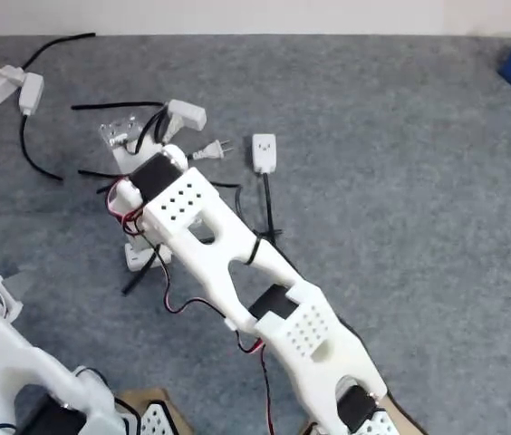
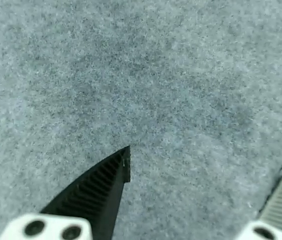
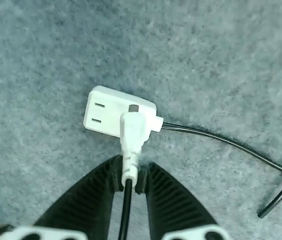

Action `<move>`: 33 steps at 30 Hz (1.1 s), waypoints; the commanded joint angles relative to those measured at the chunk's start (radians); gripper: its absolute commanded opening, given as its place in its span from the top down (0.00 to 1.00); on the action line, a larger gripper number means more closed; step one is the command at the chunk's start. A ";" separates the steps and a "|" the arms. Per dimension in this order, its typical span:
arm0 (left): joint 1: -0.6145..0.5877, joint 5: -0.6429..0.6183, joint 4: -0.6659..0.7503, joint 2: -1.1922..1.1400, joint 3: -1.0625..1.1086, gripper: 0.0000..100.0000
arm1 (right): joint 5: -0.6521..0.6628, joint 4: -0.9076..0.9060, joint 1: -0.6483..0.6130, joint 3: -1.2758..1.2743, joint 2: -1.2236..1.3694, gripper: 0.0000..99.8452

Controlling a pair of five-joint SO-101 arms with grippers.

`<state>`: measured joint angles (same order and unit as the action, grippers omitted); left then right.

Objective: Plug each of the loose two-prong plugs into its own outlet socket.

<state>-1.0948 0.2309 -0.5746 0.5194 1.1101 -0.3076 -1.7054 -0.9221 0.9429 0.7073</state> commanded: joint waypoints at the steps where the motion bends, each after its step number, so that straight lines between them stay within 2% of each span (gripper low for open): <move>1: -0.012 0.011 0.018 0.008 -0.007 0.57 | -0.018 0.008 -0.007 0.044 -0.015 0.99; 18: -0.012 0.008 0.018 0.008 -0.013 0.57 | -0.052 -0.042 -0.061 0.038 -0.010 0.99; 33: -0.033 0.009 0.020 0.008 -0.015 0.57 | -0.046 0.048 -0.007 -0.094 -0.012 0.99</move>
<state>-1.1193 0.2309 -0.5685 0.5194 1.1101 -0.3506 -1.6717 -0.9513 0.8477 0.7058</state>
